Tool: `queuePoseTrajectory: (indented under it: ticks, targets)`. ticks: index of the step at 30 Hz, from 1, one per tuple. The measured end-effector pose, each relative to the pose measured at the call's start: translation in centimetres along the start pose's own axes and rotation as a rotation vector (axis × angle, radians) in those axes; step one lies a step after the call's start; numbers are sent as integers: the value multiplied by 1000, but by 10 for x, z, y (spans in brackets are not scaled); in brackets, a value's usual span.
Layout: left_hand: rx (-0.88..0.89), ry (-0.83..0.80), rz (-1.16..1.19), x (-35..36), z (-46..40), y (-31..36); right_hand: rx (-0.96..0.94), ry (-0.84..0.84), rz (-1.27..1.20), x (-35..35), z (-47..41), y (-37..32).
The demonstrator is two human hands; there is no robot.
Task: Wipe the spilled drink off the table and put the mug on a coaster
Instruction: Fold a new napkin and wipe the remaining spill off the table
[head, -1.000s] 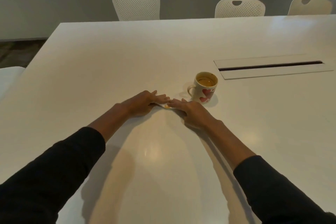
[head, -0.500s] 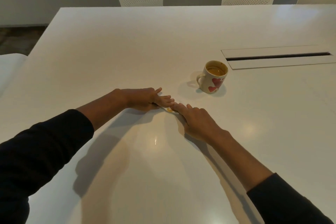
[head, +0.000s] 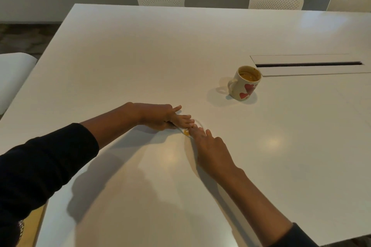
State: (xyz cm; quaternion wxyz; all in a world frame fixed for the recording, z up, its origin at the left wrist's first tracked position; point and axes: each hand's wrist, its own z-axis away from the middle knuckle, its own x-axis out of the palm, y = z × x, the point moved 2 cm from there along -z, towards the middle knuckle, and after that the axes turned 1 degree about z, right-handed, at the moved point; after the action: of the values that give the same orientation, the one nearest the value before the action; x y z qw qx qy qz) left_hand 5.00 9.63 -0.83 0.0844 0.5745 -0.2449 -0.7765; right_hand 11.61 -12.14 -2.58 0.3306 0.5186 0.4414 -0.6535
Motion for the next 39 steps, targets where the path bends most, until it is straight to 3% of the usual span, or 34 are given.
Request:
queuePoseTrajectory:
  ticks: [15, 24, 28, 31, 34, 39]
  targets:
    - [-104, -71, -13, 35, 77, 38, -30, -33, -80, 4, 47, -61]
    - [-226, -160, -3, 60, 115, 64, -188, -123, -132, -9, 68, -70]
    - [-243, -125, 27, 67, 132, 88, -238, -199, -145, -16, 76, -71]
    - [-203, -70, 115, 64, 141, 117, -268, -287, -304, -27, 80, -65]
    - [-164, 16, 388, 60, 145, 146, -183, -500, -581, -37, 84, -52]
    - [-396, 334, 617, 67, 150, 166, 46, -551, -1101, -45, 86, -19]
